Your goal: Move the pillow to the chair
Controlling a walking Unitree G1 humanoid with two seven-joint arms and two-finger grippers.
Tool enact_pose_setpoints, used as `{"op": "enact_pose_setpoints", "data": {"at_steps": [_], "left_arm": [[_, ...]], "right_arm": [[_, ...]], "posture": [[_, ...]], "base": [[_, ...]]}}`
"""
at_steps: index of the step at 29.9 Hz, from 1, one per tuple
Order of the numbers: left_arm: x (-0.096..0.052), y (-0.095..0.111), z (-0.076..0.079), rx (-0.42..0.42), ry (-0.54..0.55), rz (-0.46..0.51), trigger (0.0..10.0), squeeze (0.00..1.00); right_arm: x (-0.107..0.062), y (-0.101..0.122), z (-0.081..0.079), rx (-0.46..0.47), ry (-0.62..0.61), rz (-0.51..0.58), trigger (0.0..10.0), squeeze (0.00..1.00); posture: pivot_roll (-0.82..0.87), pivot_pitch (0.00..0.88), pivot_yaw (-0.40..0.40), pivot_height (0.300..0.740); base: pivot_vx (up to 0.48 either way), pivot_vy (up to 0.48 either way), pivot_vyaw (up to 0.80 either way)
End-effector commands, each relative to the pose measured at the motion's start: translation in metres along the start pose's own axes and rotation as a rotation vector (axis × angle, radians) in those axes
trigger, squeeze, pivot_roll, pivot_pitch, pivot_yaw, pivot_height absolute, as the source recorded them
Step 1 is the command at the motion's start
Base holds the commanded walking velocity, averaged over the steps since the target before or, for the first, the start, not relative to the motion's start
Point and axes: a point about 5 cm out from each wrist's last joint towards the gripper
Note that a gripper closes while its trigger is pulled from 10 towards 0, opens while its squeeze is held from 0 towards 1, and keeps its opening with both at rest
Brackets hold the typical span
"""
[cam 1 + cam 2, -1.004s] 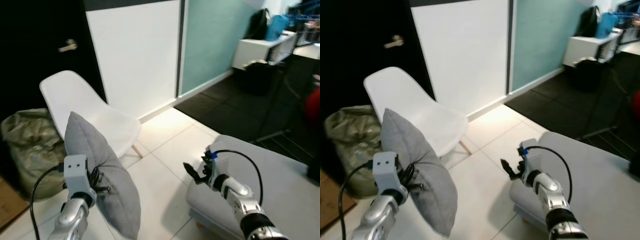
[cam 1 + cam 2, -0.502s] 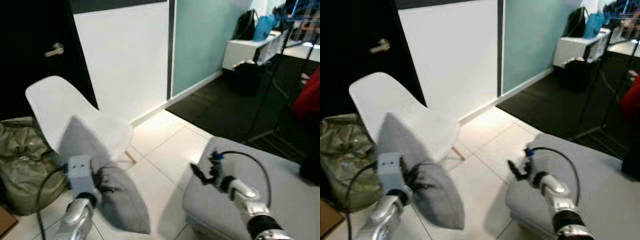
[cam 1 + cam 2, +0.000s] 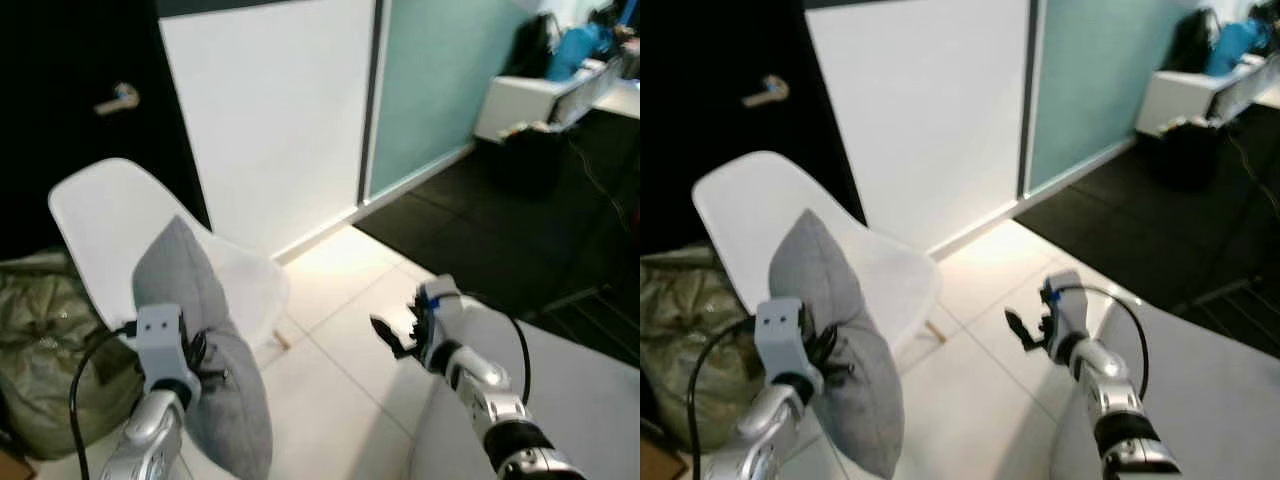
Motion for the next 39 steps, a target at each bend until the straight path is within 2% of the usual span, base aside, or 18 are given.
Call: {"op": "enact_pose_setpoints", "data": {"at_steps": [1,16,22,24,25,26,28,29,31,32,35,37,39], "left_arm": [[0.001,0.013,0.000,0.020,-0.012,0.055,10.0,0.00],[0.004,0.015,0.001,0.032,-0.031,0.050,10.0,0.00],[0.005,0.016,0.003,0.041,-0.044,0.050,10.0,0.00],[0.007,0.016,0.002,0.089,-0.052,0.023,10.0,0.00],[0.007,0.016,0.002,0.089,-0.052,0.023,10.0,0.00],[0.008,0.019,0.000,0.188,-0.052,0.015,10.0,0.00],[0.009,0.023,-0.005,0.229,-0.024,0.016,10.0,0.00],[0.010,0.025,-0.008,0.289,-0.007,0.010,10.0,0.00],[0.014,0.027,-0.013,0.453,0.016,-0.008,10.0,0.00],[0.014,0.027,-0.013,0.453,0.016,-0.008,10.0,0.00],[0.019,0.023,-0.014,0.594,0.001,-0.045,10.0,0.00],[0.020,0.022,-0.014,0.617,-0.005,-0.051,10.0,0.00],[0.024,0.015,-0.019,0.776,0.009,-0.102,10.0,0.00]], "right_arm": [[0.002,-0.004,-0.007,0.021,0.018,-0.013,10.0,0.00],[0.004,-0.004,-0.008,0.024,0.012,-0.034,10.0,0.00],[0.005,-0.006,-0.008,0.017,-0.006,-0.079,10.0,0.00],[0.006,-0.011,-0.007,0.015,-0.012,-0.149,10.0,0.00],[0.006,-0.011,-0.007,0.015,-0.012,-0.149,10.0,0.00],[0.006,-0.014,-0.008,0.039,-0.002,-0.180,10.0,0.00],[0.006,-0.015,-0.007,0.050,-0.004,-0.191,10.0,0.00],[0.006,-0.016,-0.007,0.056,-0.004,-0.196,10.0,0.00],[0.006,-0.016,-0.007,0.056,-0.007,-0.203,10.0,0.00],[0.006,-0.016,-0.007,0.056,-0.007,-0.203,10.0,0.00],[0.006,-0.015,-0.006,0.053,-0.011,-0.208,10.0,0.00],[0.006,-0.015,-0.006,0.053,-0.012,-0.210,10.0,0.00],[0.007,-0.014,-0.006,0.053,-0.013,-0.219,10.0,0.00]], "posture": [[-0.16,0.010,0.016,0.740],[-0.16,0.002,0.021,0.740],[-0.16,0.001,0.024,0.740],[-0.16,0.004,0.025,0.740],[-0.16,0.004,0.025,0.740],[-0.16,0.007,0.024,0.730],[-0.16,0.009,0.023,0.720],[-0.16,0.010,0.023,0.715],[-0.16,0.012,0.025,0.705],[-0.16,0.012,0.025,0.705],[-0.16,0.014,0.026,0.690],[-0.16,0.014,0.026,0.685],[-0.17,0.015,0.029,0.675]], "base": [[0.480,0.000,0.00],[0.480,0.000,0.00],[0.466,0.000,0.00],[0.000,0.000,0.00],[0.000,0.000,0.00],[0.000,0.000,0.00],[0.000,0.000,0.00],[0.000,0.000,0.00],[0.000,0.000,0.00],[0.000,0.000,0.00],[0.000,0.000,0.00],[0.000,0.000,0.00],[0.000,0.000,0.00]]}}
Point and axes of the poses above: a point about 5 cm out from each wrist's last joint towards the gripper, its own x axis pointing out of the wrist towards the gripper, its own y axis along the axis of the wrist's last joint, z = x × y, and after that the axes turned 10 degrees about -x, right-handed
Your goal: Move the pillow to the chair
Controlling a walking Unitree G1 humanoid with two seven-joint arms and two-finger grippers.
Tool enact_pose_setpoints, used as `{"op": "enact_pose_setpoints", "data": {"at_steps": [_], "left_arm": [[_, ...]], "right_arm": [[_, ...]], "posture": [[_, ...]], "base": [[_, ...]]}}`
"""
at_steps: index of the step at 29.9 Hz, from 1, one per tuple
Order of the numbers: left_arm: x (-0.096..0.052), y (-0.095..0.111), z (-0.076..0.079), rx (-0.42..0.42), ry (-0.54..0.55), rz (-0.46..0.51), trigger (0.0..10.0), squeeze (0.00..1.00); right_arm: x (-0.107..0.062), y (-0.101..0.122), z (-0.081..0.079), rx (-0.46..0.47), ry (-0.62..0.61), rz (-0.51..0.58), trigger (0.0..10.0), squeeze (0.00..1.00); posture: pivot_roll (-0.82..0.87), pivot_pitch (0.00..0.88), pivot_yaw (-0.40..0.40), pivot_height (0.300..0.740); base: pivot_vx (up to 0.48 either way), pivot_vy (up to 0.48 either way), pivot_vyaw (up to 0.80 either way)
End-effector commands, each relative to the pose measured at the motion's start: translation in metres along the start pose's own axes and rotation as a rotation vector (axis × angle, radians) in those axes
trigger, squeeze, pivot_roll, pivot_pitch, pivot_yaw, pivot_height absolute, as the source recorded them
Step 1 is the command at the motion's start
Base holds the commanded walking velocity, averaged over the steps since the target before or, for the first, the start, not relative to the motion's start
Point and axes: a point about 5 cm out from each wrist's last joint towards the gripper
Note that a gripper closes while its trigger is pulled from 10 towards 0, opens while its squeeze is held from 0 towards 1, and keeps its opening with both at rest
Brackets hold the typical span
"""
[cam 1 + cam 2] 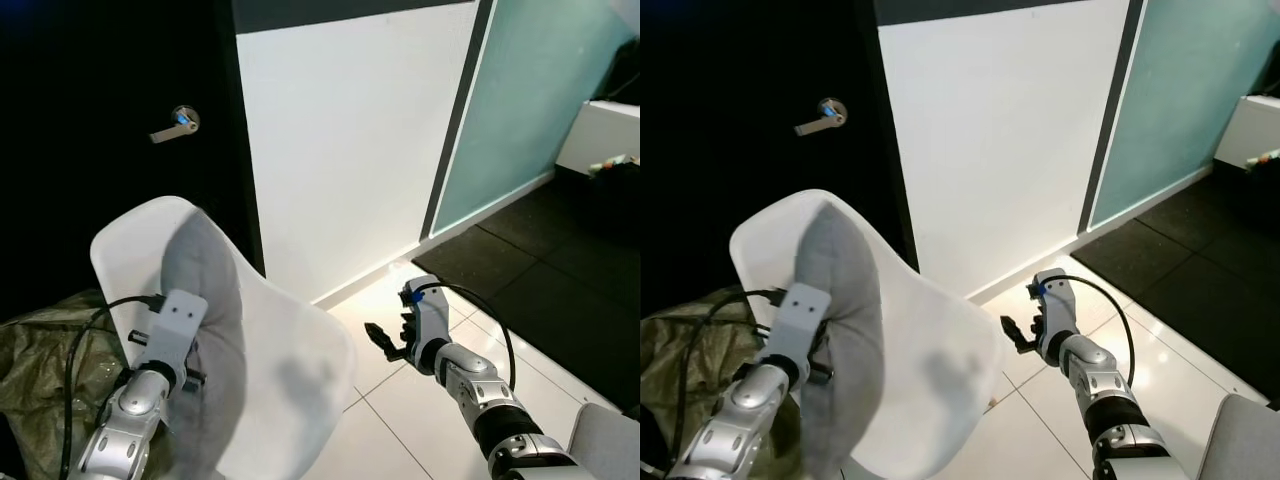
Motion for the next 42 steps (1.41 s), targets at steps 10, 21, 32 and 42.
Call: {"op": "enact_pose_setpoints", "data": {"at_steps": [10,21,32,42], "left_arm": [[0.011,-0.003,-0.023,0.459,0.135,-0.019,10.0,0.00],[0.019,0.014,-0.012,0.482,0.129,0.118,10.0,0.00],[0.029,0.083,-0.003,0.522,0.163,0.456,10.0,0.00],[0.049,0.091,0.008,0.590,0.146,0.476,10.0,0.00]], "right_arm": [[-0.001,-0.002,0.001,-0.007,0.001,-0.032,10.0,0.00],[-0.002,0.000,0.004,-0.011,-0.017,-0.032,10.0,0.00],[-0.003,0.003,0.009,-0.014,-0.060,-0.026,10.0,0.00],[-0.004,0.003,0.012,-0.013,-0.082,-0.027,10.0,0.00]], "posture": [[-0.17,0.024,0.034,0.635],[-0.18,0.029,0.035,0.590],[-0.18,0.029,0.037,0.545],[-0.20,0.032,0.044,0.515]], "base": [[0.000,0.000,0.00],[0.000,0.000,0.00],[0.000,0.000,0.00],[0.000,0.000,0.00]]}}
Point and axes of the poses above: a point about 5 cm out from each wrist's last joint towards the gripper, its own x axis pointing out of the wrist towards the gripper, its own y axis along the axis of the wrist's last joint, z = x × y, and after that the axes turned 10 degrees about -x, right-handed
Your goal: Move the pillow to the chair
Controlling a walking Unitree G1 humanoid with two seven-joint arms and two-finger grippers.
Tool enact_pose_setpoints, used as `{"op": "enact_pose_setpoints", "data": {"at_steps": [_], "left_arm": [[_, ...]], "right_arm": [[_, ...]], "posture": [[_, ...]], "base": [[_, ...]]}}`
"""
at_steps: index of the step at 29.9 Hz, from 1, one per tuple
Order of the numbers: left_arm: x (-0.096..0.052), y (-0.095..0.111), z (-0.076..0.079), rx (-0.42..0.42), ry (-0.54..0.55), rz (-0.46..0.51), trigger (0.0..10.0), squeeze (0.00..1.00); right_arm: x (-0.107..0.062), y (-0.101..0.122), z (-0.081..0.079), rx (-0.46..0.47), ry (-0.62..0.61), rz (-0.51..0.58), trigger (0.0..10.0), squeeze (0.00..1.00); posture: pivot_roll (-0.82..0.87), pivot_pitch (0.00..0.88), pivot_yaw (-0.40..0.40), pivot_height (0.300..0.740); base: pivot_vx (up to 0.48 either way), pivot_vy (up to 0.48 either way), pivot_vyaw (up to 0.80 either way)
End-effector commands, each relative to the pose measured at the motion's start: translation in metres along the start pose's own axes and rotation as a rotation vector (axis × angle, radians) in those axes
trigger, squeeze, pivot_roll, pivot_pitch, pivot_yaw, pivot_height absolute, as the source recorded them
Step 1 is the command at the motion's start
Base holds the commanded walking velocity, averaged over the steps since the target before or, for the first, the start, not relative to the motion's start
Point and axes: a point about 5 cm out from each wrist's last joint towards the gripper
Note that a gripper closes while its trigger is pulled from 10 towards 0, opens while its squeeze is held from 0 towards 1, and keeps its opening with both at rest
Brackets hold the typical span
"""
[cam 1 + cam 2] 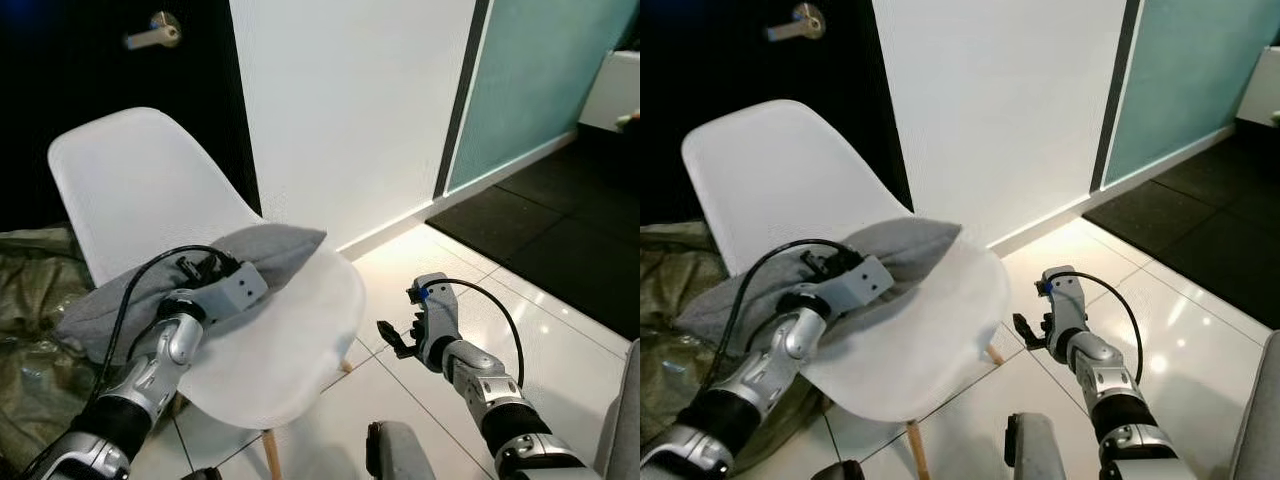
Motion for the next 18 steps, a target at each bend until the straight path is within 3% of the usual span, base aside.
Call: {"op": "enact_pose_setpoints", "data": {"at_steps": [1,3,7,11,16,18], "left_arm": [[0.008,0.007,-0.007,0.041,0.042,0.046,10.0,0.00],[0.009,-0.005,-0.002,0.081,0.022,-0.002,10.0,0.00],[0.005,-0.013,0.004,0.073,0.008,-0.034,10.0,0.00],[0.004,-0.014,0.008,0.004,0.020,-0.042,10.0,0.00],[0.011,0.000,0.010,-0.051,0.026,0.010,10.0,0.00],[0.011,-0.001,0.013,-0.129,0.021,-0.014,10.0,0.00]], "right_arm": [[0.000,0.000,-0.001,0.003,-0.001,-0.001,10.0,0.00],[-0.001,-0.002,0.000,0.000,-0.003,-0.006,10.0,0.00],[-0.002,-0.002,0.000,-0.002,-0.006,-0.008,10.0,0.00],[-0.004,-0.004,0.004,-0.009,-0.021,-0.014,10.0,0.00],[-0.005,-0.007,0.006,-0.033,-0.031,-0.040,10.0,0.00],[-0.005,-0.008,0.006,-0.039,-0.033,-0.046,10.0,0.00]], "posture": [[-0.20,0.032,0.044,0.515],[-0.21,0.034,0.047,0.505],[-0.21,0.038,0.050,0.495],[-0.22,0.045,0.049,0.480],[-0.22,0.044,0.047,0.460],[-0.22,0.047,0.049,0.450]], "base": [[0.000,0.000,0.00],[0.000,0.000,0.00],[0.000,0.000,0.00],[0.000,0.000,0.00],[0.000,0.000,0.00],[0.000,0.000,0.00]]}}
Point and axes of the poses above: a point about 5 cm out from each wrist's last joint towards the gripper, its own x axis pointing out of the wrist towards the gripper, its own y axis along the axis of the wrist's last joint, z = x × y, and after that the axes turned 10 degrees about -x, right-handed
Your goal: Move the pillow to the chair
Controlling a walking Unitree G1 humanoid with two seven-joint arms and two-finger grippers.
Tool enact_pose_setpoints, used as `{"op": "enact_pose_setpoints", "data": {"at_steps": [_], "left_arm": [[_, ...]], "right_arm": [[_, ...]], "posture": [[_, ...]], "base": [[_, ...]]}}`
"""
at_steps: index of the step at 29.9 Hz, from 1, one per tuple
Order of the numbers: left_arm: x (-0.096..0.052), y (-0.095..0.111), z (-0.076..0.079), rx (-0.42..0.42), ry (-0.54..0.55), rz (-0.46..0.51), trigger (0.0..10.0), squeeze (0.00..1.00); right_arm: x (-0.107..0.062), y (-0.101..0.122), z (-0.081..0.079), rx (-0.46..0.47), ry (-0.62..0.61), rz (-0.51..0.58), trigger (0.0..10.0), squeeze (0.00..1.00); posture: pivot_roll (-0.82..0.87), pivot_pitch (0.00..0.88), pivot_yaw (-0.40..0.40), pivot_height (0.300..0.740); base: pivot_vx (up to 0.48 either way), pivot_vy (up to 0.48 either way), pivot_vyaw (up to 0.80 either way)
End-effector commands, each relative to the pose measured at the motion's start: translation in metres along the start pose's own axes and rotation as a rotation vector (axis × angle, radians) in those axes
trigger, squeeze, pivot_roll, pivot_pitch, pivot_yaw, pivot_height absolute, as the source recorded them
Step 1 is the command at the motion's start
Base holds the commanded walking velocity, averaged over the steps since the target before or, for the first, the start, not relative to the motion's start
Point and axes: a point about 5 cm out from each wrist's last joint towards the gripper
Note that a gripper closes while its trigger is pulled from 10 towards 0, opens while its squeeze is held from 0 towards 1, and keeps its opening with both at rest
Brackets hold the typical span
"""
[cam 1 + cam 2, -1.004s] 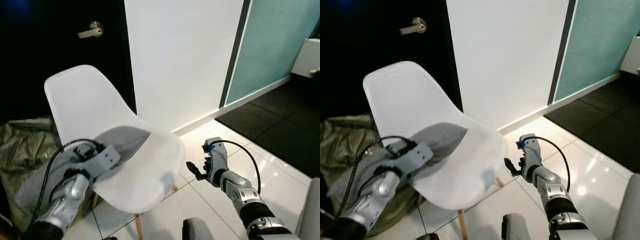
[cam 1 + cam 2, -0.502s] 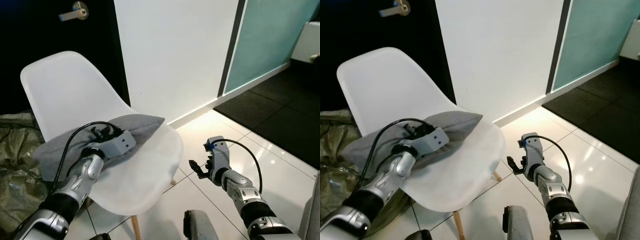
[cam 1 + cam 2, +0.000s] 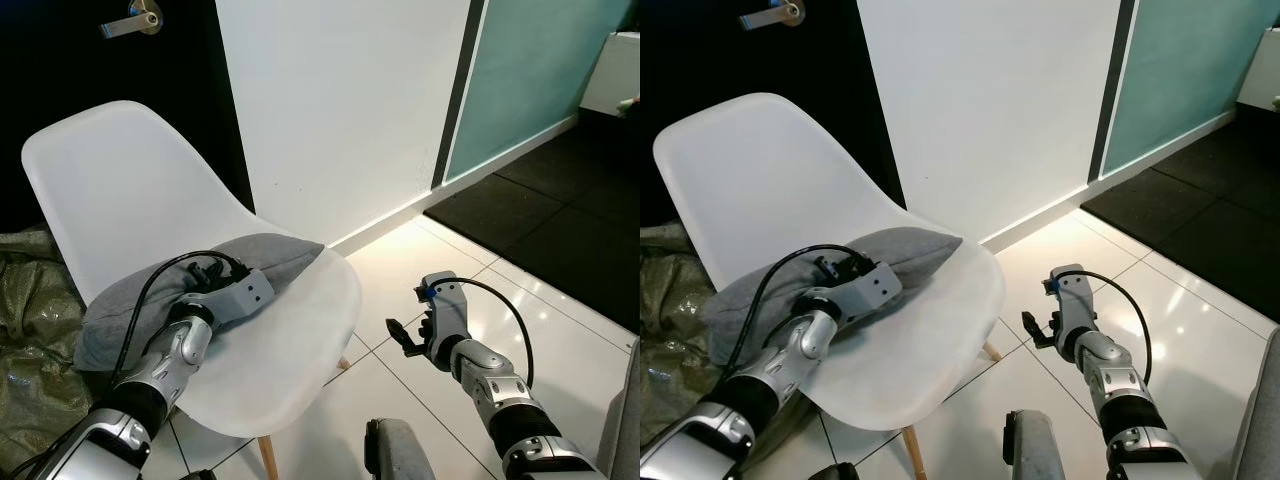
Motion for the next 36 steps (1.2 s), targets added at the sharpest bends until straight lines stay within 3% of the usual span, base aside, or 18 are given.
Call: {"op": "enact_pose_setpoints", "data": {"at_steps": [1,4,5,7,9,10,12,13,19,24,31,32,35,36], "left_arm": [[0.004,0.006,-0.005,-0.053,0.022,0.023,10.0,0.00],[0.002,-0.006,0.002,-0.219,0.014,-0.073,10.0,0.00],[0.002,-0.006,0.002,-0.219,0.014,-0.073,10.0,0.00],[-0.001,-0.015,0.007,-0.360,-0.005,-0.156,10.0,0.00],[-0.002,-0.018,0.010,-0.408,-0.016,-0.187,10.0,0.00],[-0.003,-0.021,0.012,-0.451,-0.029,-0.214,10.0,0.72],[-0.004,-0.022,0.013,-0.472,-0.038,-0.228,10.0,0.72],[-0.004,-0.024,0.015,-0.493,-0.058,-0.249,10.0,1.00],[-0.003,-0.025,0.017,-0.614,-0.140,-0.289,10.0,1.00],[0.000,-0.033,0.001,-0.713,-0.172,-0.373,10.0,1.00],[-0.003,-0.036,-0.005,-0.728,-0.275,-0.415,10.0,1.00],[-0.014,-0.034,-0.004,-0.725,-0.400,-0.421,10.0,1.00],[-0.022,-0.031,-0.004,-0.724,-0.475,-0.423,10.0,1.00],[-0.032,-0.027,-0.008,-0.730,-0.528,-0.416,10.0,1.00]], "right_arm": [[0.000,-0.006,-0.004,-0.012,0.009,-0.028,10.0,0.00],[-0.001,-0.008,-0.004,-0.023,0.007,-0.041,10.0,0.00],[-0.001,-0.008,-0.004,-0.023,0.007,-0.041,10.0,0.00],[-0.002,-0.010,-0.003,-0.025,-0.002,-0.046,10.0,0.00],[-0.002,-0.011,-0.002,-0.027,-0.008,-0.050,10.0,0.00],[-0.003,-0.011,-0.002,-0.027,-0.010,-0.053,10.0,0.00],[-0.003,-0.012,-0.002,-0.026,-0.011,-0.055,10.0,0.00],[-0.002,-0.012,-0.002,-0.029,-0.011,-0.060,10.0,0.00],[-0.002,-0.014,-0.002,-0.041,-0.022,-0.086,10.0,0.00],[-0.002,-0.018,0.000,-0.052,-0.030,-0.119,10.0,0.00],[-0.002,-0.018,-0.001,-0.050,-0.027,-0.127,10.0,0.00],[-0.001,-0.018,-0.002,-0.050,-0.026,-0.133,10.0,0.00],[-0.001,-0.018,-0.002,-0.049,-0.026,-0.137,10.0,0.00],[0.000,-0.018,-0.001,-0.051,-0.030,-0.143,10.0,0.00]], "posture": [[-0.22,0.047,0.049,0.450],[-0.23,0.050,0.050,0.440],[-0.23,0.050,0.050,0.440],[-0.23,0.055,0.049,0.440],[-0.23,0.055,0.049,0.440],[-0.23,0.054,0.048,0.440],[-0.23,0.054,0.049,0.440],[-0.23,0.055,0.049,0.440],[-0.22,0.055,0.047,0.440],[-0.21,0.052,0.047,0.440],[-0.21,0.050,0.049,0.440],[-0.20,0.039,0.051,0.440],[-0.20,0.038,0.050,0.440],[-0.19,0.030,0.050,0.440]], "base": [[0.000,0.000,0.00],[0.000,0.000,0.00],[0.000,0.000,0.00],[0.000,0.000,0.00],[0.000,0.000,0.00],[0.000,0.000,0.00],[0.000,0.000,0.00],[0.000,0.000,0.00],[0.000,0.000,0.00],[0.000,0.000,0.00],[0.000,0.000,0.00],[0.000,0.000,0.00],[0.000,0.000,0.00],[0.000,0.000,0.00]]}}
Point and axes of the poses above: a point about 5 cm out from each wrist's last joint towards the gripper, its own x axis pointing out of the wrist towards the gripper, its own y axis along the axis of the wrist's last joint, z = x × y, and after that the axes turned 10 degrees about -x, right-handed
